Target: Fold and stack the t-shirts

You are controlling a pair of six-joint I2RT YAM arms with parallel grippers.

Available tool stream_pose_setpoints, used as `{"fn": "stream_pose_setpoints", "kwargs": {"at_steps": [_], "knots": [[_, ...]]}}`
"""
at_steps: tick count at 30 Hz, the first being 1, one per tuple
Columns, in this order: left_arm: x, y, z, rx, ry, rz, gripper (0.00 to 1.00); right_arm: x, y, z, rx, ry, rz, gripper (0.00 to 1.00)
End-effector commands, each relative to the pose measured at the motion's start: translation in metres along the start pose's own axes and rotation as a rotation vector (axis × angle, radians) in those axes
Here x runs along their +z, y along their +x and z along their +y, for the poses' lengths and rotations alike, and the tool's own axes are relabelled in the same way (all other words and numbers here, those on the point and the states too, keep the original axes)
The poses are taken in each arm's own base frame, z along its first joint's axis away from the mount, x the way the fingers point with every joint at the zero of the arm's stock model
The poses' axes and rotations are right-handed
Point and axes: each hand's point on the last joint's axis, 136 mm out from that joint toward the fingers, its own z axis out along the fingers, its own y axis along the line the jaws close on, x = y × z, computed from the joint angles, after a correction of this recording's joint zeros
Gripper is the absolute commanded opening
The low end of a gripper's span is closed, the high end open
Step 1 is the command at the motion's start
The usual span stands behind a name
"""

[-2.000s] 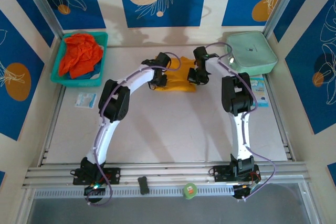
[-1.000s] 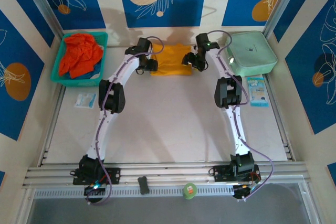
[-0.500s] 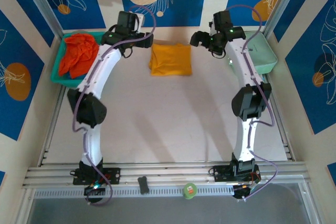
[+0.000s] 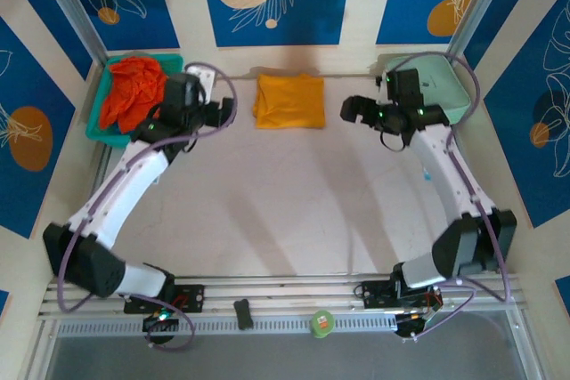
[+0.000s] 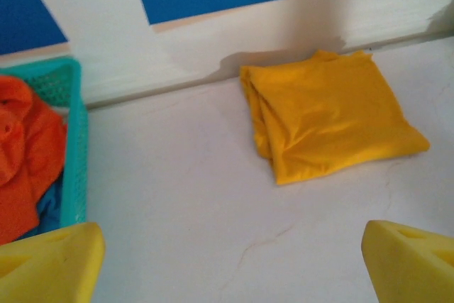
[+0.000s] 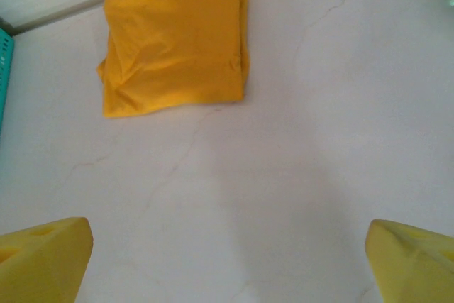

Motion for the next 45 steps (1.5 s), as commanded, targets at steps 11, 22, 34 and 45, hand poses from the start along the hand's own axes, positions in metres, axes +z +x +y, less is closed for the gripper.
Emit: {"fn": "stream_pose_setpoints", "kwargs": {"at_steps": [11,22,34,45], "knots": [[-0.043,0.098,0.053,0.147,-0.296,-0.385,0.99,0.017,0.048,-0.052,-0.343,0.005,-0.488,0.99],[0.013,0.192,0.074,0.12,-0.316,-0.3,0.99,0.056,0.079,-0.082,-0.36,0.012,-0.557,0.99],[0.075,0.212,0.087,0.009,-0.162,-0.131,0.99,0.096,0.08,-0.104,-0.252,-0.082,-0.404,0.99],[0.078,0.212,0.09,-0.05,-0.074,-0.139,0.99,0.099,0.079,-0.103,-0.266,-0.04,-0.404,0.99]]}}
